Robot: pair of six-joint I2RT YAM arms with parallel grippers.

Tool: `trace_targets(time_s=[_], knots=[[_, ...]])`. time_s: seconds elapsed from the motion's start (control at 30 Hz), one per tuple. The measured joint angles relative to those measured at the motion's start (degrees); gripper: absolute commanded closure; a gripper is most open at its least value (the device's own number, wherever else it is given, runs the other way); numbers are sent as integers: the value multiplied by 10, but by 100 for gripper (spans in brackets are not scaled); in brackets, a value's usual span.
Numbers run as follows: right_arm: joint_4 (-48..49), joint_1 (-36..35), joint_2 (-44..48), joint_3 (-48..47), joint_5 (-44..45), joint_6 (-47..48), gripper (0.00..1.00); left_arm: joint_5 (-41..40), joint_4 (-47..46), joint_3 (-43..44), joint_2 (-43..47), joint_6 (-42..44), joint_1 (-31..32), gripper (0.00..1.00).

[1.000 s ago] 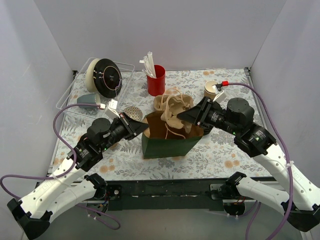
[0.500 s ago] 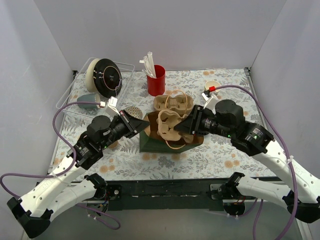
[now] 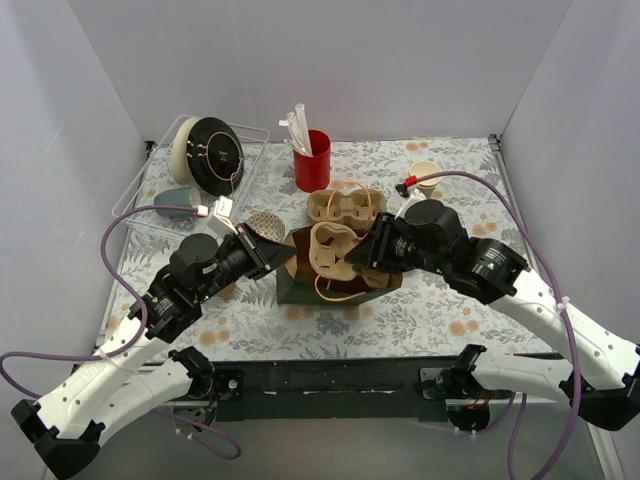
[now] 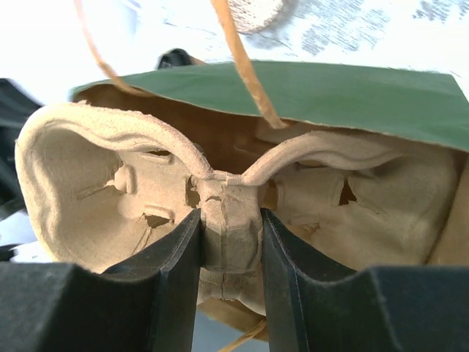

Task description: Pack the takeout coffee

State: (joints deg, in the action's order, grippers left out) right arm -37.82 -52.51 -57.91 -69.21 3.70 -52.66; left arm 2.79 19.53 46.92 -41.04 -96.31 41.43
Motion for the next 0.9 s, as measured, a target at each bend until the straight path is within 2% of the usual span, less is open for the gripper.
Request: trace_targets(time_s=[0.47, 0.57, 0.77, 0.9], knots=[[-116, -80, -152, -193, 115, 15, 99, 28, 25, 17, -19, 9, 0, 100], [-111, -90, -155, -188, 139, 0, 99, 31, 35, 17, -19, 10, 0, 100], [-98, -96, -93, -105, 195, -44, 99, 31, 59, 17, -4, 14, 0, 100], [-110, -96, -81, -101, 213, -37, 99, 35, 68, 21, -3, 15, 0, 100]])
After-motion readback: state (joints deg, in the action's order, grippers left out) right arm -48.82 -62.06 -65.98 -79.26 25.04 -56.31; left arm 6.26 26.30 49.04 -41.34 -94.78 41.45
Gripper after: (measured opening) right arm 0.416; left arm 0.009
